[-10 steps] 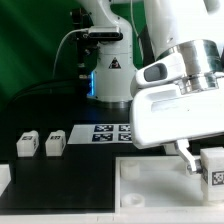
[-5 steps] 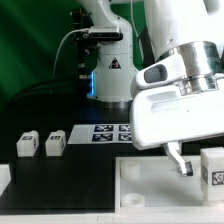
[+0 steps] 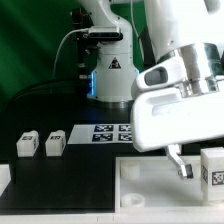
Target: Assemble one leg
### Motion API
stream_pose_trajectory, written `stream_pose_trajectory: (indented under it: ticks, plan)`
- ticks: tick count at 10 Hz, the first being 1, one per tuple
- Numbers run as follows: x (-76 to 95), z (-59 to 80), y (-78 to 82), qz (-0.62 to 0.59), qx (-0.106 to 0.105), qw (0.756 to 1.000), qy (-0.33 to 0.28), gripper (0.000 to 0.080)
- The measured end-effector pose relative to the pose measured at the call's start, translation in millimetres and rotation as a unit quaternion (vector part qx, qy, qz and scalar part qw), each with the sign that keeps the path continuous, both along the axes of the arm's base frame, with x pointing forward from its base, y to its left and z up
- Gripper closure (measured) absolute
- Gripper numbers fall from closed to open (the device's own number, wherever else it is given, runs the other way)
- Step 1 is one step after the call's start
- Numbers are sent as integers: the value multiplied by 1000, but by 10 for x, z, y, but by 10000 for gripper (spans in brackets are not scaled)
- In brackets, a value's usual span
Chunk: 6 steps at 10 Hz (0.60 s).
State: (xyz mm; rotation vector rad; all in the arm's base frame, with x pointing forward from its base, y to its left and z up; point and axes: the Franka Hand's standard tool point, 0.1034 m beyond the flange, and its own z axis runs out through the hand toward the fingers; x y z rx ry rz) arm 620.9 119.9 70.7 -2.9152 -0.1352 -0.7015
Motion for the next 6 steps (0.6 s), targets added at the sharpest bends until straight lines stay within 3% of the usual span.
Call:
stream_pose_trajectory:
  ticks: [1,2,5,6]
  plan:
    - [94,114,-4,-2,2,1000,1,150]
    - [102,96,-17,-1,2,1000,13,150]
    - [55,84,13,27,11,983,183,150]
    - [65,86,14,32,13,977,212,150]
